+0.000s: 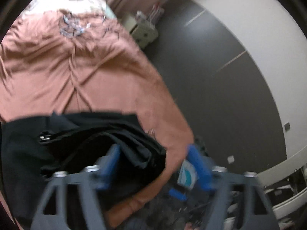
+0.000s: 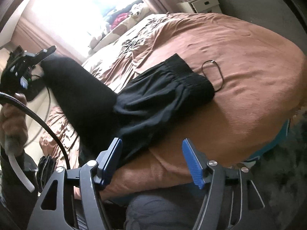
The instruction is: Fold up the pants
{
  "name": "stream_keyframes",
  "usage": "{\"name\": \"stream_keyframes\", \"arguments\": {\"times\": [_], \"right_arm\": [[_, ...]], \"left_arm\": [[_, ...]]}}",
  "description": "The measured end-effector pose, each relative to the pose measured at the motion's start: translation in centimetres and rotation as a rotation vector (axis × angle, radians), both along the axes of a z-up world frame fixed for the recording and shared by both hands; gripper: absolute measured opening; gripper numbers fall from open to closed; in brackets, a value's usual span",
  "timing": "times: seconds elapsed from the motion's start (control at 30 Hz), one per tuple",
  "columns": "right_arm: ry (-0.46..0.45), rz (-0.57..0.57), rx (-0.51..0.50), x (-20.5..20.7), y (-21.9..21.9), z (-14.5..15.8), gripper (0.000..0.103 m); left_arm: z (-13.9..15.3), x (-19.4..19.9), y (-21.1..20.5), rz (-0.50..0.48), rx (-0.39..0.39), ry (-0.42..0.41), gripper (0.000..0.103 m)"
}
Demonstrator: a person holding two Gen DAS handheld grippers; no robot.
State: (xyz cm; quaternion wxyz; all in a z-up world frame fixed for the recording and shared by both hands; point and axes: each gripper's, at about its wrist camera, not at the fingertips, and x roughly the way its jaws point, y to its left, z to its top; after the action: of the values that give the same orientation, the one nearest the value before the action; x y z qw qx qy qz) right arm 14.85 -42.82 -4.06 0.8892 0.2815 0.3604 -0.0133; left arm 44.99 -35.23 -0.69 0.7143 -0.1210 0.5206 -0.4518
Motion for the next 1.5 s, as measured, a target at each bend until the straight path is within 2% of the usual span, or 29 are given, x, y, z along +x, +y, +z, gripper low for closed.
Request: {"name": "stream_keyframes", "arguments": {"times": [0.13,0.33,0.57,0.77,0.9,1.07,1.27,1.5], "right_arm": [[0.001,0.005,-0.009,-0.1,0.0,0.3,0.069],[0.007,0.034,-0.038,0.7,0.3,0.5,0.069],[0.015,0.096,-0.154,2.8,1.1,1.5,0.069],[0.001,0.216,-0.3,5.0,3.1,3.0,0.069],[0.003,0.32,-0.43,6.8,5.2,3.2,0.069],[0.014,0.429,-0.506,8.7,7.2,3.2,0.069],[0.04,0.571,-0.638,11.3,9.7,2.5,0.069],[0.059,0.744,-0.718,14.1,12.8,1.7,0.069]], "left_arm": [[-2.5,-1.1,1.7,-0.017,0.049,0.043,0.086],[-4.3,-1.2,7.3,0.078,0.106,0.03,0.086],[-5.6,-1.3,14.4,0.203,0.131,0.013,0.086],[-7.1,-1.8,18.7,0.287,0.165,-0.008,0.086],[-8.6,-2.7,21.1,0.326,0.175,0.016,0.086],[-9.8,-4.3,22.7,0.365,0.228,0.0,0.086],[-11.6,-5.9,23.9,0.402,0.22,0.031,0.086],[-12.1,-6.9,25.0,0.442,0.219,0.036,0.086]]}}
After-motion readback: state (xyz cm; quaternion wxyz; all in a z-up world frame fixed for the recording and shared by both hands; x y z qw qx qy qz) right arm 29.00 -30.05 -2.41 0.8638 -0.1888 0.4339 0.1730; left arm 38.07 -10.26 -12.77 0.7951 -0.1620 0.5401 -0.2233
